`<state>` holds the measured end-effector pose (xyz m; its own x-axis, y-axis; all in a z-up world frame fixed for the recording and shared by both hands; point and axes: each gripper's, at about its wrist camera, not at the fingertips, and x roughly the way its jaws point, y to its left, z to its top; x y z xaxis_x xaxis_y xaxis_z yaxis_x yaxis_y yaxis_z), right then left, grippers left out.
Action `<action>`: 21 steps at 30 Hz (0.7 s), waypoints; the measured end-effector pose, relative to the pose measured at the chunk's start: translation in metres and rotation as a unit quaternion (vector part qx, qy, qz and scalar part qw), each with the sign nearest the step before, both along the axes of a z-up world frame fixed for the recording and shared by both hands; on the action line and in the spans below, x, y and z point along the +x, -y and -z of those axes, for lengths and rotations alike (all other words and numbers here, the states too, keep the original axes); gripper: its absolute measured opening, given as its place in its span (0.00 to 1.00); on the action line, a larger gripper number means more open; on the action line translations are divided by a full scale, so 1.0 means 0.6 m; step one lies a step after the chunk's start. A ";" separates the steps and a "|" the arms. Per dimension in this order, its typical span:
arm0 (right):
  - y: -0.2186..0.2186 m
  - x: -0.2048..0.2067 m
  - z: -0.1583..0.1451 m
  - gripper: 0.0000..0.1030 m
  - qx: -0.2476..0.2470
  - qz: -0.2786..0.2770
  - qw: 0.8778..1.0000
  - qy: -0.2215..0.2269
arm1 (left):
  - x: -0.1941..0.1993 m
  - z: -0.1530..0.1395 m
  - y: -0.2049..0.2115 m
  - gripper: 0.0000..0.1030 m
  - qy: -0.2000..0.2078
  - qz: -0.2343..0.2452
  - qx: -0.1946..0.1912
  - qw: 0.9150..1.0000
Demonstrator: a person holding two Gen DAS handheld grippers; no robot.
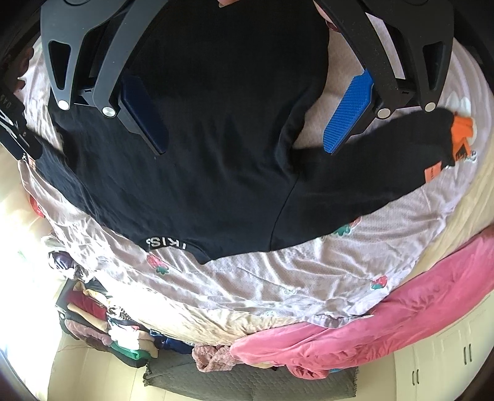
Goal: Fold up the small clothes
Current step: 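Move the right gripper to the orange sleeve cuff and grasp it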
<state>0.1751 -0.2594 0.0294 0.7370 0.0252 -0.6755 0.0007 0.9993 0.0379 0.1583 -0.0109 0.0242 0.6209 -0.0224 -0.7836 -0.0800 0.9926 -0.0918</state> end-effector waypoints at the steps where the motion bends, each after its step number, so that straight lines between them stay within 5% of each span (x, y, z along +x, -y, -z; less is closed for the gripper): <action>1: 0.008 0.007 0.002 0.96 0.000 0.005 1.000 -0.001 | 0.007 0.002 0.001 0.91 -0.002 0.001 0.000 1.000; 13: 0.153 0.066 0.043 0.96 0.010 0.099 0.994 -0.036 | 0.080 0.028 0.019 0.91 -0.024 0.008 0.015 1.000; 21: 0.314 0.061 0.068 0.96 0.009 0.205 0.977 -0.060 | 0.114 0.052 0.054 0.91 -0.034 0.055 0.007 0.998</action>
<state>0.2116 -0.4478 -0.0112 0.6027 -0.2426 -0.7602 0.4056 0.9136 0.0300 0.2269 -0.0433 -0.0069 0.5612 -0.0756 -0.8242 0.0239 0.9969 -0.0752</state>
